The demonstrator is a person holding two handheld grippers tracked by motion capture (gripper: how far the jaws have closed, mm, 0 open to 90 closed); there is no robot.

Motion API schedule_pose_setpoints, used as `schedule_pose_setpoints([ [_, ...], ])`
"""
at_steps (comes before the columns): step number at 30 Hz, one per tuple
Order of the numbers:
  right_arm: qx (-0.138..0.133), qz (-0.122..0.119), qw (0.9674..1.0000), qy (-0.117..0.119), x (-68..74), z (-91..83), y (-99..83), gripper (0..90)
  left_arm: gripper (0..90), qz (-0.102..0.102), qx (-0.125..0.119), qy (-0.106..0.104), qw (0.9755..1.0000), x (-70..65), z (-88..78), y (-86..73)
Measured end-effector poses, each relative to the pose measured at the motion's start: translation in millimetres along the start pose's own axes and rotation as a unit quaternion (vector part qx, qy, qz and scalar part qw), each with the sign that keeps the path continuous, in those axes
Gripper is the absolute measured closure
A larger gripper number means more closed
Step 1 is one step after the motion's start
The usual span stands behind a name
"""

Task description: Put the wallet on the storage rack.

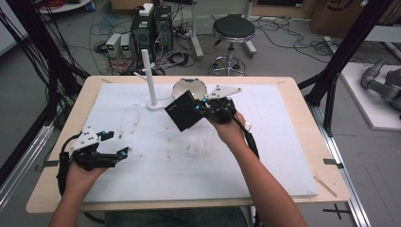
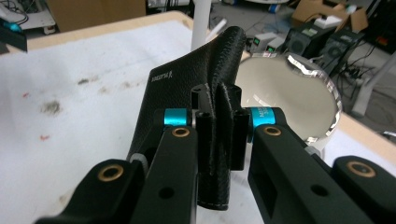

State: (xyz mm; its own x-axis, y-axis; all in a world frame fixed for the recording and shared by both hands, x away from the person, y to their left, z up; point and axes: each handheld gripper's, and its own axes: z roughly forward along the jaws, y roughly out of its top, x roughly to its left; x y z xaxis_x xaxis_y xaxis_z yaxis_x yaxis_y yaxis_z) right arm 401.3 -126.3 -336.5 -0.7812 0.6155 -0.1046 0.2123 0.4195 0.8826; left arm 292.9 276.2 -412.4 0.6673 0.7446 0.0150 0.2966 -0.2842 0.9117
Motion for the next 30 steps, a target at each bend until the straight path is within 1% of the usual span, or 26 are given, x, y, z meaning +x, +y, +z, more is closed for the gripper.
schedule_pose_setpoints([
  [2,0.000,-0.001,1.0000,0.000,-0.9,-0.4,3.3,86.1,16.1,0.000,-0.001,0.000,1.0000,0.0,0.0,0.1],
  [3,-0.004,-0.007,0.9999,-0.007,-3.0,-0.5,10.9,86.1,16.1,0.001,-0.001,-0.001,1.0000,-0.3,0.2,0.3],
  [5,-0.005,-0.009,0.9999,-0.008,-4.0,-0.4,13.3,86.1,16.1,0.002,-0.001,0.000,1.0000,-0.5,0.0,0.5],
  [6,-0.004,-0.014,0.9998,-0.014,-7.1,0.3,19.6,86.1,16.1,0.003,-0.001,-0.001,1.0000,-0.2,0.1,0.8],
  [7,-0.006,-0.015,0.9997,-0.017,-8.5,0.6,22.0,86.1,16.1,0.002,-0.001,-0.001,1.0000,-0.1,0.2,0.8],
  [11,-0.006,-0.015,0.9995,-0.027,-15.9,3.4,31.8,86.1,16.1,0.000,0.000,-0.001,1.0000,0.3,1.0,0.5],
  [12,-0.006,-0.015,0.9995,-0.027,-15.9,3.4,31.8,86.1,16.1,0.000,0.000,-0.001,1.0000,0.3,1.1,0.4],
  [13,-0.009,-0.016,0.9993,-0.033,-19.1,5.6,36.1,86.0,16.1,0.000,0.000,-0.001,1.0000,0.3,1.0,0.7],
  [14,-0.009,-0.016,0.9993,-0.033,-19.1,5.6,36.1,86.0,16.1,0.000,0.000,-0.001,1.0000,0.3,1.0,0.7],
  [15,-0.008,-0.016,0.9991,-0.037,-23.1,8.2,39.7,86.0,16.1,0.001,-0.001,-0.002,1.0000,0.3,0.9,0.9],
  [16,-0.008,-0.016,0.9991,-0.037,-23.1,8.2,39.7,86.0,16.1,0.002,-0.001,-0.002,1.0000,0.3,0.7,1.2],
  [18,0.001,-0.014,0.9989,-0.045,-29.2,13.5,43.9,86.0,16.1,0.002,-0.001,-0.002,1.0000,0.3,0.9,1.2],
  [19,-0.001,-0.017,0.9986,-0.050,-31.5,14.8,45.0,86.0,16.1,0.002,0.000,-0.002,1.0000,0.2,1.2,0.9],
  [21,-0.003,-0.009,0.9985,-0.054,-36.0,16.8,46.7,86.0,16.1,0.001,0.000,-0.001,1.0000,0.1,1.4,0.5],
  [22,-0.003,-0.009,0.9985,-0.054,-36.0,16.8,46.7,86.0,16.1,0.001,0.000,-0.001,1.0000,0.1,1.4,0.5],
  [23,-0.003,-0.007,0.9982,-0.060,-40.1,18.9,47.9,86.0,16.1,0.000,-0.001,-0.002,1.0000,0.4,1.3,0.4],
  [24,-0.003,-0.007,0.9982,-0.060,-40.1,18.9,47.9,86.0,16.1,0.000,-0.001,-0.002,1.0000,0.4,1.3,0.4],
  [25,-0.002,-0.003,0.9978,-0.067,-43.5,21.6,48.4,86.0,16.1,0.000,-0.001,-0.003,1.0000,0.6,0.9,0.5],
  [26,-0.002,-0.002,0.9977,-0.068,-45.3,23.1,48.5,86.0,16.1,0.000,-0.001,-0.002,1.0000,0.7,0.7,0.5],
  [28,0.004,-0.003,0.9971,-0.076,-48.3,25.7,49.3,86.0,16.1,-0.001,0.000,0.000,1.0000,0.7,0.0,0.3],
  [30,0.004,-0.005,0.9966,-0.082,-51.3,28.3,49.4,86.0,16.1,-0.002,-0.002,-0.001,1.0000,1.0,0.0,0.2],
])
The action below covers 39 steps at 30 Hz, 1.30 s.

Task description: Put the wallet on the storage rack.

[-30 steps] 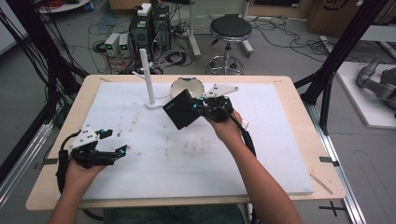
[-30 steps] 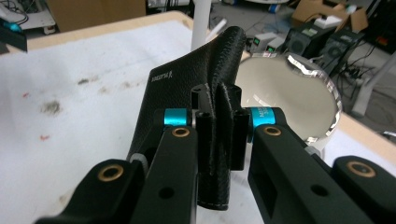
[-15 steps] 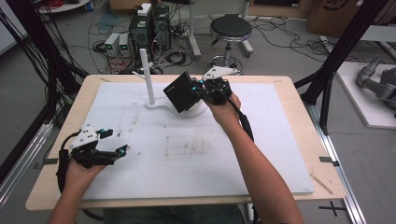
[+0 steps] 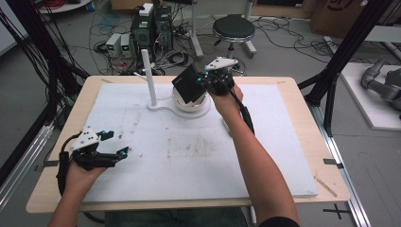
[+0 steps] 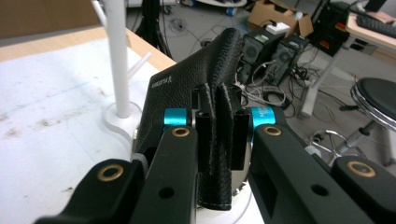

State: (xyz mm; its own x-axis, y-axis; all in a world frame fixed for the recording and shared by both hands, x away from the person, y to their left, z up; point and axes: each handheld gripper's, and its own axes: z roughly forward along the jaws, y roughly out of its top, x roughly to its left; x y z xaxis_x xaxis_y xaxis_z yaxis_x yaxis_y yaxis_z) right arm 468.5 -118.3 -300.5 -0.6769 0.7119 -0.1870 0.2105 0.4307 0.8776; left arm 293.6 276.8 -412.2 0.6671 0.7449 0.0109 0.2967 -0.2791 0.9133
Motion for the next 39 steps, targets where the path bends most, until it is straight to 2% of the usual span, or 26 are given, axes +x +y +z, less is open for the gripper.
schedule_pose_setpoints([
  [4,0.011,-0.013,0.9998,-0.014,-2.5,6.5,1.3,86.0,16.1,0.000,0.001,0.001,1.0000,0.7,0.1,-0.3],
  [12,0.029,-0.020,0.9989,-0.029,-7.9,14.2,-5.1,85.8,16.1,-0.002,0.003,0.001,1.0000,1.7,0.6,-1.9],
  [19,0.050,-0.059,0.9963,-0.038,-1.8,25.2,-7.9,85.7,16.1,0.001,0.006,0.001,1.0000,1.4,0.9,-2.0],
  [24,0.058,-0.058,0.9959,-0.037,2.3,31.9,-9.7,85.6,16.1,0.000,0.005,0.001,1.0000,1.5,0.6,-1.9],
  [28,0.075,-0.055,0.9953,-0.028,6.3,42.5,-13.9,85.4,16.1,-0.001,0.004,0.001,1.0000,1.2,0.7,-1.7],
  [30,0.072,-0.039,0.9963,-0.023,5.0,44.7,-15.5,81.5,16.1,0.001,0.005,-0.001,1.0000,1.3,0.9,-1.8],
  [31,0.073,-0.028,0.9967,-0.022,4.0,44.1,-15.6,75.4,16.1,0.000,0.005,-0.001,1.0000,1.1,1.2,-1.8],
  [32,0.073,-0.028,0.9967,-0.022,4.0,44.1,-15.6,75.4,16.1,-0.001,0.005,-0.002,1.0000,1.1,1.6,-1.9],
  [33,0.070,-0.004,0.9974,-0.017,0.9,41.5,-15.7,59.9,16.1,-0.001,0.004,-0.002,1.0000,1.0,2.4,-1.8],
  [35,0.070,0.001,0.9974,-0.017,-0.6,39.0,-15.7,57.1,16.1,0.000,0.006,-0.003,1.0000,1.2,2.7,-1.6],
  [36,0.068,0.005,0.9975,-0.021,-1.6,36.4,-15.4,53.0,16.1,0.000,0.006,-0.004,1.0000,0.9,3.2,-1.6],
  [37,0.068,0.013,0.9974,-0.019,-3.8,29.4,-15.2,47.7,16.1,0.000,0.007,-0.005,1.0000,0.4,3.7,-1.5],
  [38,0.068,0.013,0.9974,-0.019,-3.8,29.4,-15.2,47.7,16.1,0.002,0.007,-0.006,1.0000,0.0,3.9,-1.3],
  [39,0.060,0.017,0.9977,-0.024,-5.1,21.4,-16.6,44.3,16.1,0.002,0.008,-0.006,0.9999,-0.6,4.2,-1.0],
])
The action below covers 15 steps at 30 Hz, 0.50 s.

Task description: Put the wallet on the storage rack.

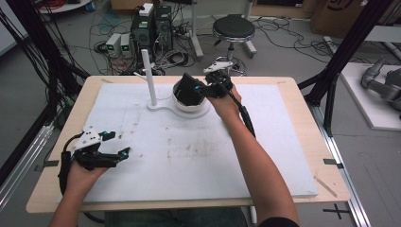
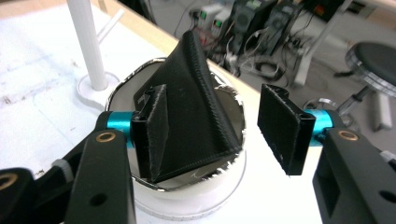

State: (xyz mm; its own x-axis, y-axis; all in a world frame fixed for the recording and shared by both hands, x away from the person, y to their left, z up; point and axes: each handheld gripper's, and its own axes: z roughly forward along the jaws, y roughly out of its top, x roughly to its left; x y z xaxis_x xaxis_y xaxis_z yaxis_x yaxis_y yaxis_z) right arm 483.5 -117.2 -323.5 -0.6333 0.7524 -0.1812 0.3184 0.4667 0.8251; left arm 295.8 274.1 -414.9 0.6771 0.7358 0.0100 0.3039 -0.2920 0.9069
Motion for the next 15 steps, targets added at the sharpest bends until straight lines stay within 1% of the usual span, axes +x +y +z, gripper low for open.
schedule_pose_setpoints([
  [1,0.000,0.000,1.0000,0.000,0.0,0.0,0.0,44.3,16.1,-0.001,-0.001,0.000,1.0000,-0.7,0.4,0.3],
  [2,-0.009,-0.001,1.0000,0.001,-1.2,-4.3,-2.4,44.0,16.1,0.001,-0.001,-0.001,1.0000,-0.9,0.3,0.7],
  [3,-0.011,0.001,0.9999,0.000,-1.9,-8.4,-5.2,42.8,16.1,0.002,-0.001,0.000,1.0000,-1.4,0.4,1.0],
  [4,-0.021,-0.001,0.9998,-0.005,-4.5,-15.8,-13.2,41.2,16.1,0.003,-0.001,-0.001,1.0000,-1.6,0.5,1.3],
  [5,-0.017,0.003,0.9998,-0.004,-5.9,-18.9,-17.3,39.6,16.1,0.003,-0.001,-0.002,1.0000,-1.9,0.7,1.3],
  [6,-0.004,0.006,1.0000,-0.003,-7.9,-21.3,-20.7,37.1,16.1,0.003,-0.001,-0.002,1.0000,-1.9,0.7,1.3],
  [7,-0.004,0.013,0.9999,-0.005,-8.8,-24.6,-25.6,37.1,16.1,0.003,-0.001,-0.001,1.0000,-2.2,0.9,1.3],
  [8,-0.013,0.013,0.9998,-0.011,-9.3,-28.4,-31.9,37.1,16.1,0.003,-0.001,-0.001,1.0000,-2.2,0.9,1.3],
  [9,-0.003,0.015,0.9998,-0.009,-10.2,-31.2,-36.2,36.8,16.1,0.003,0.000,0.000,1.0000,-2.1,1.3,1.1],
  [10,0.014,0.018,0.9997,-0.006,-11.9,-32.9,-39.0,35.3,16.1,0.003,0.000,0.000,1.0000,-2.1,1.3,1.1],
  [11,0.015,0.024,0.9996,-0.004,-12.4,-35.4,-43.5,35.1,16.1,0.004,0.001,0.000,1.0000,-1.5,1.9,0.8],
  [12,0.003,0.023,0.9997,-0.008,-12.9,-39.0,-48.9,35.1,16.1,0.004,0.001,0.000,1.0000,-1.5,1.9,0.8],
  [13,-0.004,0.026,0.9996,-0.009,-13.1,-42.3,-53.5,35.0,16.1,0.003,0.000,0.001,1.0000,-1.1,2.5,1.0],
  [14,0.006,0.029,0.9995,-0.005,-14.0,-44.3,-56.3,34.8,16.1,0.003,0.000,0.001,1.0000,-1.1,2.5,1.0],
  [15,0.004,0.032,0.9995,-0.003,-14.0,-46.8,-60.5,34.7,16.1,0.001,-0.002,0.000,1.0000,-1.2,3.0,1.4],
])
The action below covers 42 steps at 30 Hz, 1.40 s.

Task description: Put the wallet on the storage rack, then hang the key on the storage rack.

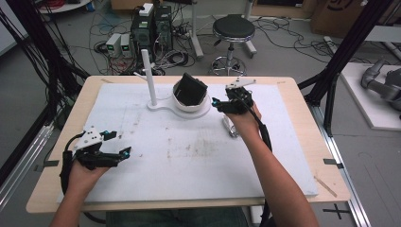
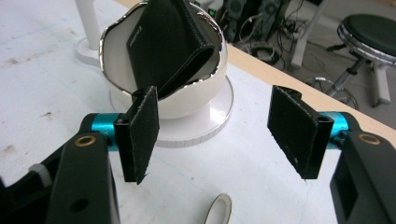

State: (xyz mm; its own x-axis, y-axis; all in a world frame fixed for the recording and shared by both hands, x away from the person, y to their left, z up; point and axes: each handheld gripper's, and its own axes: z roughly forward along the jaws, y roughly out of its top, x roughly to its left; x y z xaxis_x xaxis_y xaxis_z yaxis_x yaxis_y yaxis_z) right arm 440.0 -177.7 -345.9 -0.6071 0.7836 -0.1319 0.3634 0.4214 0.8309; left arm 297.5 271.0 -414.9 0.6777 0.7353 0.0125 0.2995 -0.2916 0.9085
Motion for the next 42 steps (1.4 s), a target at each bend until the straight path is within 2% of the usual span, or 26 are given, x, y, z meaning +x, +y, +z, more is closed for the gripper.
schedule_pose_setpoints([
  [4,-0.008,0.008,0.9999,0.005,0.1,-7.9,-12.5,33.7,16.1,0.001,-0.002,-0.004,1.0000,0.3,3.7,2.2],
  [6,-0.021,0.023,0.9995,0.008,0.6,-16.5,-26.4,32.5,16.1,0.000,-0.002,-0.007,1.0000,0.2,7.1,3.5],
  [11,-0.038,0.039,0.9985,0.004,1.5,-28.4,-49.6,29.1,16.1,0.004,-0.001,-0.014,0.9999,0.8,16.1,7.5],
  [13,-0.037,0.050,0.9980,0.005,2.4,-31.8,-58.0,27.7,16.1,0.004,-0.003,-0.016,0.9999,0.7,19.9,9.3],
  [17,-0.041,0.056,0.9976,0.005,2.4,-37.8,-72.8,26.8,16.1,0.008,-0.002,-0.025,0.9996,0.0,28.3,12.5],
  [23,-0.042,0.072,0.9965,-0.001,-0.5,-45.2,-88.9,21.2,16.1,0.012,-0.002,-0.029,0.9995,-1.1,32.2,13.8],
  [28,-0.030,0.079,0.9964,0.004,-4.3,-44.8,-97.1,19.9,16.1,0.011,-0.004,-0.031,0.9995,-2.4,32.0,14.0],
  [32,-0.030,0.082,0.9962,-0.003,-7.5,-43.6,-98.4,19.9,16.1,0.011,-0.002,-0.031,0.9995,-2.3,31.2,14.1],
  [42,-0.015,0.071,0.9974,-0.005,-6.2,-41.1,-99.9,19.9,16.1,0.011,-0.002,-0.030,0.9995,-3.3,31.2,14.1],
])
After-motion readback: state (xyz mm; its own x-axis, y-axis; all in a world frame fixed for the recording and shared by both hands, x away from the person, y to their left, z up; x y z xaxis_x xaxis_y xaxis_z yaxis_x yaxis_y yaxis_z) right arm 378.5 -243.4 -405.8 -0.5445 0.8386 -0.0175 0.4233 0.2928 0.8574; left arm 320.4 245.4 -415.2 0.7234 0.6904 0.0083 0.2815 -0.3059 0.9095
